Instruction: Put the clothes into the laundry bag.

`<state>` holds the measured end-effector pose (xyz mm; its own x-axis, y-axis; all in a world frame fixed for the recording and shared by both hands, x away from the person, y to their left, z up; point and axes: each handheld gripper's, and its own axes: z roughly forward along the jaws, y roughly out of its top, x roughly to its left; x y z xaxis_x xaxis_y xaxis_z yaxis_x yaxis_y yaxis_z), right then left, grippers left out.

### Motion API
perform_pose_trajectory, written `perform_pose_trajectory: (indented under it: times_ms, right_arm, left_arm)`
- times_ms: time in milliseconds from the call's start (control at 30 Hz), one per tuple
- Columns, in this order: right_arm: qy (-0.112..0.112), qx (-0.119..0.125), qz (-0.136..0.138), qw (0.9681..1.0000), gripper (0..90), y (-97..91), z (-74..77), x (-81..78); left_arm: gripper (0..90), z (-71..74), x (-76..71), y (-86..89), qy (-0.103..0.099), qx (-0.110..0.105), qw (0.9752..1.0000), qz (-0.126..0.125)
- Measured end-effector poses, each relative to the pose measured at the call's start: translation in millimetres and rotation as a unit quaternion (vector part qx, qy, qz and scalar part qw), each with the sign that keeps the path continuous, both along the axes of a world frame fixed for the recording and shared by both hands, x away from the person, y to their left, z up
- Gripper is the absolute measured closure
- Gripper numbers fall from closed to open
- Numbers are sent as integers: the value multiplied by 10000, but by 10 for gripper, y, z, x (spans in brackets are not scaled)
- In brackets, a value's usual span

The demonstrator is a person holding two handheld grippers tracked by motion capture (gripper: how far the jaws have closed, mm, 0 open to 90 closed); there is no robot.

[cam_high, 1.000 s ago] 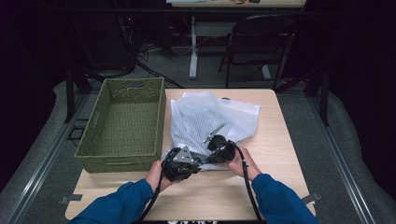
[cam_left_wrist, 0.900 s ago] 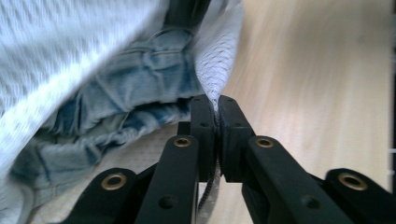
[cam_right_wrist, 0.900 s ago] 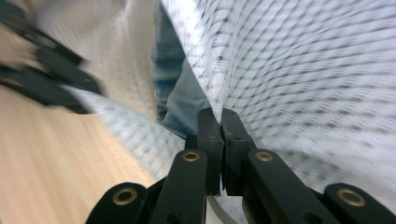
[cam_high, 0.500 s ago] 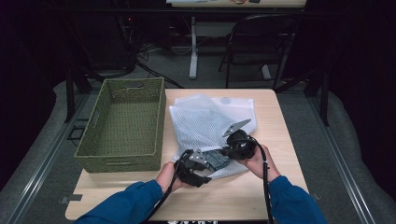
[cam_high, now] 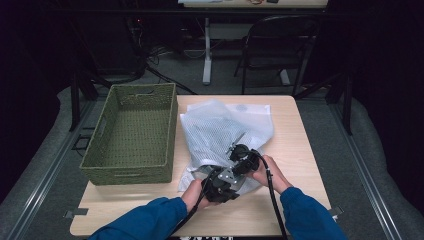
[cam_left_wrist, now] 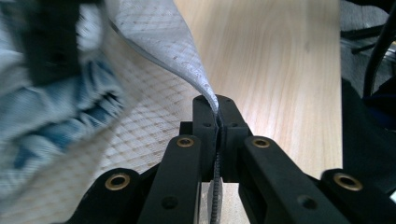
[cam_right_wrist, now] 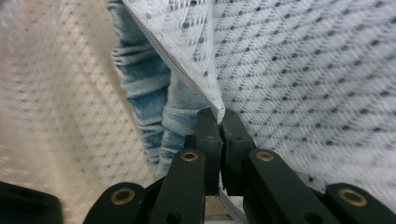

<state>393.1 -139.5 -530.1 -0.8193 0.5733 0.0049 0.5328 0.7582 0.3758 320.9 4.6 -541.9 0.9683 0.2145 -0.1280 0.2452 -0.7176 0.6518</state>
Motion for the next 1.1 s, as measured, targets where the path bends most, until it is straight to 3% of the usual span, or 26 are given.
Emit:
perform_pose_trajectory:
  times_ms: [100,133,200,267,333,367,400,500,533,600,667,700,733,767,800,900,967,1067,1100]
  right_arm:
    - [-67,114,-60,9999,882,-88,104,-58]
    - [-118,221,-80,9997,881,-136,168,-92]
    - [-272,500,-117,9983,881,-236,315,-177]
    - [-456,735,-98,9962,881,-309,435,-255]
    - [-551,873,-90,9946,881,-336,504,-334]
    - [-594,873,-47,9944,881,-341,519,-366]
    - [-624,860,-20,9943,880,-342,523,-393]
    - [-668,864,-18,9940,880,-333,509,-444]
    - [-660,879,-1,9939,878,-329,504,-453]
    - [-665,897,21,9937,878,-323,496,-476]
    - [-632,876,95,9941,877,-316,475,-503]
    - [-616,893,113,9940,878,-316,464,-514]
    - [-554,867,182,9945,879,-315,450,-515]
    - [-548,832,196,9948,879,-314,435,-519]
    - [-509,849,186,9949,879,-316,417,-521]
    - [-361,786,229,9960,878,-301,339,-529]
    - [-257,702,278,9968,877,-279,269,-549]
    - [-91,497,350,9981,877,-242,145,-569]
    - [1,443,345,9984,877,-232,106,-572]
  left_arm:
    - [739,87,23,122,-81,-6,9999,110]
    - [653,134,15,174,-174,12,9997,196]
    - [587,264,-11,317,-439,-95,9985,311]
    - [493,395,-52,456,-918,-178,9935,647]
    - [448,491,-101,586,-1509,-193,9811,1198]
    - [423,514,-99,637,-1621,-163,9773,1353]
    - [409,505,-98,660,-1767,-106,9703,1647]
    - [376,375,-19,598,-1760,346,9691,1690]
    - [431,314,1,552,-1875,535,9675,1609]
    - [555,211,39,474,-2057,733,9634,1553]
    - [649,149,75,414,-2385,940,9552,1480]
    - [713,137,94,414,-2378,892,9559,1474]
    - [790,136,111,420,-2297,853,9583,1473]
    - [831,140,113,436,-2337,821,9580,1446]
    - [871,156,112,465,-2249,815,9613,1364]
    - [885,179,88,546,-2120,848,9671,1117]
    - [888,145,57,566,-1932,947,9716,987]
    - [889,51,-6,548,-1752,1218,9743,718]
    - [889,31,-8,543,-1672,1400,9743,571]
